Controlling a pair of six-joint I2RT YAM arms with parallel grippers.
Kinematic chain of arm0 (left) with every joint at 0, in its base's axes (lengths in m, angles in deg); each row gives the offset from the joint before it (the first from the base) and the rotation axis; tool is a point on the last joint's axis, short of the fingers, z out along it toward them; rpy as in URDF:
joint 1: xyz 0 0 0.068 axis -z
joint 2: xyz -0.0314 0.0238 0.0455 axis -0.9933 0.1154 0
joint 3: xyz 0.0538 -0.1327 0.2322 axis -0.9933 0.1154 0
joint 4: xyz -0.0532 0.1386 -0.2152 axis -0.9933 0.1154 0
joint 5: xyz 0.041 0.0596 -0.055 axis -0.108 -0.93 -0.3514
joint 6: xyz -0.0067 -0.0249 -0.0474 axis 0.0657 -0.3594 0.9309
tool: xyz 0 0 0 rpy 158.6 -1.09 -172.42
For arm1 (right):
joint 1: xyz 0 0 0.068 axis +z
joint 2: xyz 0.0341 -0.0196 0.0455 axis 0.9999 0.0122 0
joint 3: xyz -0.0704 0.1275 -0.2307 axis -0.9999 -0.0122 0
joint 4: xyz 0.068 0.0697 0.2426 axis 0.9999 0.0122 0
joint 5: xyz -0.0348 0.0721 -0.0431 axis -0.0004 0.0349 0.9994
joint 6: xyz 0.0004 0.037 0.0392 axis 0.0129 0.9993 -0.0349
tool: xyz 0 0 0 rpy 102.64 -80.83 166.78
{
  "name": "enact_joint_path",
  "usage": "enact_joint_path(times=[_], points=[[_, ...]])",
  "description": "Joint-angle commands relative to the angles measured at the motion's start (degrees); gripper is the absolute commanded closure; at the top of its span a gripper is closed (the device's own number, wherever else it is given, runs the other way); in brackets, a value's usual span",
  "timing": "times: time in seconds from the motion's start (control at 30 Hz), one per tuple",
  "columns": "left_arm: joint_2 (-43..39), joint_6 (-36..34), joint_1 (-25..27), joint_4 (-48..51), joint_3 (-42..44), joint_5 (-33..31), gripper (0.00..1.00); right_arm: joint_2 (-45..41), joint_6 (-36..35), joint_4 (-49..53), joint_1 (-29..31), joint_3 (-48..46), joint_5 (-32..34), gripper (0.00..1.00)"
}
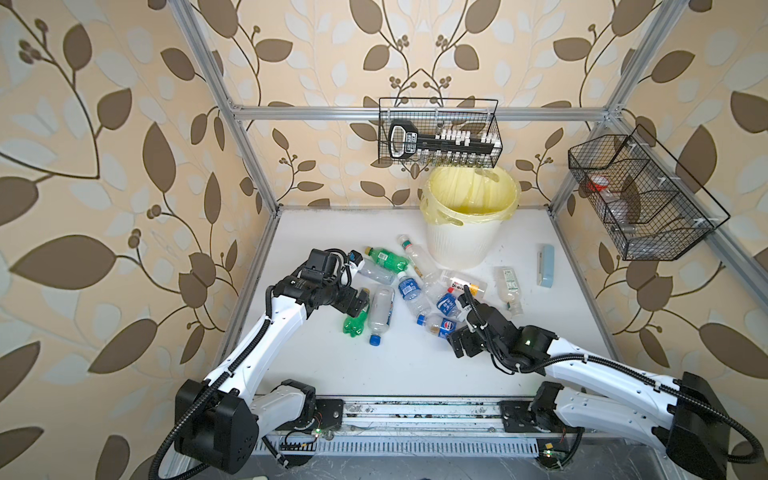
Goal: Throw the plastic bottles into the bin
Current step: 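Grasp the blue-labelled Pepsi bottle with right gripper while left gripper hovers over Sprite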
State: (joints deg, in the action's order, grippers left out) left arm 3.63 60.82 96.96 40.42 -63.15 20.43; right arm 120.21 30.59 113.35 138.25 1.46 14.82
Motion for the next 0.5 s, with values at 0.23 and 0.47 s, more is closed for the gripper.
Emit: enact_joint_path(times=[0.23,0.47], points=[[-1.0,0.4,-5.5,0.5,1.8,7.0,0.01,6.6,-2.7,-5.8,-1.3,2.3,-4.6,0.0],[0.1,-0.2,-6.9,0.5,2.1,6.3,0.01,10.1,-4.7,-6.4,-1.7,3.6,-4.3,0.0]])
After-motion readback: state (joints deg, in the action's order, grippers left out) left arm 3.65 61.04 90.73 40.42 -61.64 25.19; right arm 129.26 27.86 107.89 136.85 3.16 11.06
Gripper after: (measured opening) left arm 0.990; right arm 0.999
